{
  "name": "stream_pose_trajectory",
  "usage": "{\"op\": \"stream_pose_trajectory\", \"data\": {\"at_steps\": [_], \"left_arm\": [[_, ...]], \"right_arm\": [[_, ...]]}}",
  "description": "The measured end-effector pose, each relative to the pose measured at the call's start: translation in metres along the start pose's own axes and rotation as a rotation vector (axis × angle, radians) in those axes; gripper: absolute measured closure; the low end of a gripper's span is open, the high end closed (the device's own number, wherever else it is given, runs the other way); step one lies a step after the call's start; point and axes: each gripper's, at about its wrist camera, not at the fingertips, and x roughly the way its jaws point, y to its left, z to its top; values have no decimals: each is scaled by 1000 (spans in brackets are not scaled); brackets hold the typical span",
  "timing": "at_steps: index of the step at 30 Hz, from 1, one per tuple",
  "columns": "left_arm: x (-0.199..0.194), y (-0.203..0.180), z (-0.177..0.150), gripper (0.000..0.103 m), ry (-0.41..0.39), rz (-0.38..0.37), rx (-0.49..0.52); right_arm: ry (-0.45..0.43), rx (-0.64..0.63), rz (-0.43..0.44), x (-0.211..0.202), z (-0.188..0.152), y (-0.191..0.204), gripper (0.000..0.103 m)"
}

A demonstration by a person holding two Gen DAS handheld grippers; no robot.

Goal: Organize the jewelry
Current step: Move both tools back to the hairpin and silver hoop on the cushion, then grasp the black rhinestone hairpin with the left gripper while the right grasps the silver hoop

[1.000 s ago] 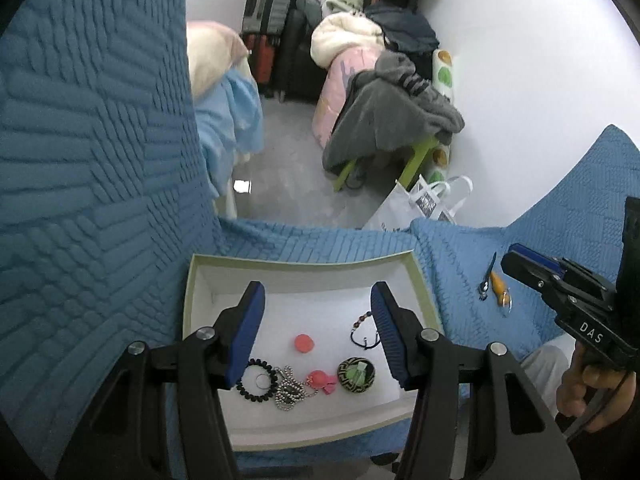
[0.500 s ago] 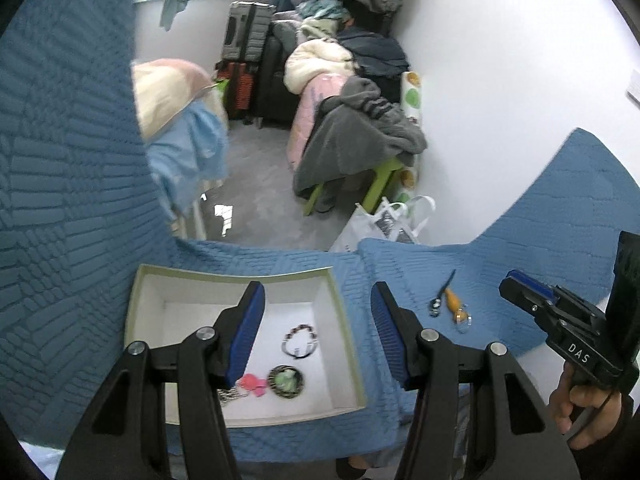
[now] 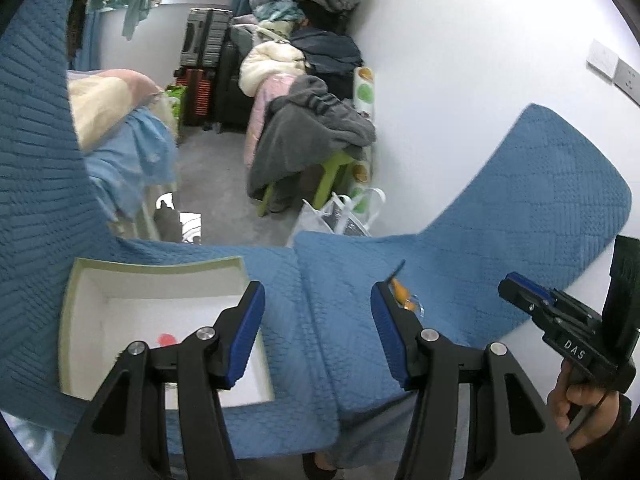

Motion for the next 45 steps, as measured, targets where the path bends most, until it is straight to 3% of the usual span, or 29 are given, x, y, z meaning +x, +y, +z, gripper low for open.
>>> {"op": "stream_pose_trajectory", "data": {"at_steps": [11, 28, 37, 45], "left_arm": [[27, -45, -20, 47, 52, -54, 30], [90, -87, -29, 47, 155, -49, 81], [159, -95, -28, 48, 236, -65, 108], [236, -98, -30, 52, 301, -124, 158]], "right_arm": [[13, 47, -61, -27, -26, -45, 81], [52, 151, -91, -22, -52, -115, 81], [130, 175, -83, 33, -59, -159, 81], [251, 215, 52, 115, -70, -178, 81]]}}
